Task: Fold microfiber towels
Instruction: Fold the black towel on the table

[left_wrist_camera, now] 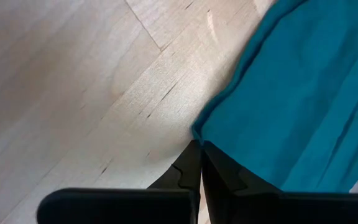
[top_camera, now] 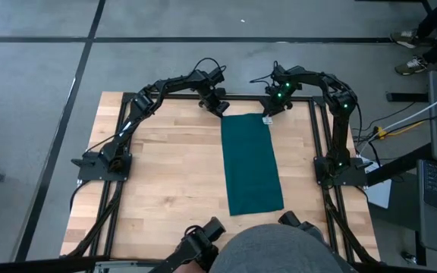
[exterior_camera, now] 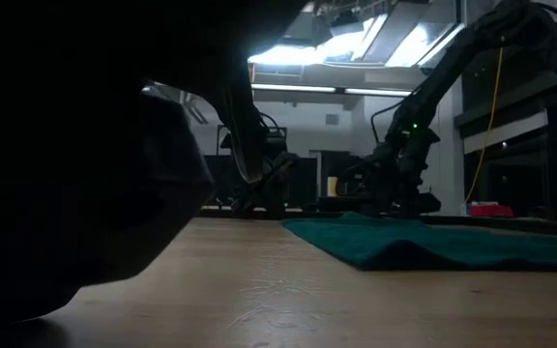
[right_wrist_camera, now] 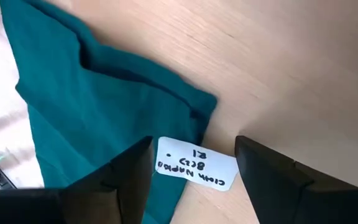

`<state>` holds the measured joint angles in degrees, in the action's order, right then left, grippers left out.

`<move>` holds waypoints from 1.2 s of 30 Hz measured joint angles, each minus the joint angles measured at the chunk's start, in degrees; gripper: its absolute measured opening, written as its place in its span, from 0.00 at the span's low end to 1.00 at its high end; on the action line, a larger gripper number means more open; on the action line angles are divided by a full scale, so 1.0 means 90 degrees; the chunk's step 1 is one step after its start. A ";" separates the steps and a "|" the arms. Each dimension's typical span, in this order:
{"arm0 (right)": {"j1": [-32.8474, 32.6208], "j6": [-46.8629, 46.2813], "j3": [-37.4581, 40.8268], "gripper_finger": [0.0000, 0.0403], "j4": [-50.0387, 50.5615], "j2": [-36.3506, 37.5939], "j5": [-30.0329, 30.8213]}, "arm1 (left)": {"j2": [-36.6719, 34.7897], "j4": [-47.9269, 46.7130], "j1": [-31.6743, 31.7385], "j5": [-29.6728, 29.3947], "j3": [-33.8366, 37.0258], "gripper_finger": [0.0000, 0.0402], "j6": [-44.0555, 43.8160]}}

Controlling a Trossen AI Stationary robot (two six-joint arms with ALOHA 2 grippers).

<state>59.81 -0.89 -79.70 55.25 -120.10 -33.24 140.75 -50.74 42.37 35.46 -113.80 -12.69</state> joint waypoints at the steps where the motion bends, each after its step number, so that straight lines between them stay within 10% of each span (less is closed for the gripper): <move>1: -0.0002 0.0000 0.0000 0.57 -0.0002 -0.0001 0.0002 | 0.0000 0.0000 0.0000 -0.0002 0.0000 0.01 0.0000; 36: 0.0006 -0.0125 -0.0908 0.56 0.0513 -0.0447 0.0013 | 0.0000 -0.0003 0.0002 -0.0019 0.0007 0.01 0.0048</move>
<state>59.87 -2.01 -87.88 59.86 -124.12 -33.12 140.75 -50.76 42.39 35.29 -113.73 -12.26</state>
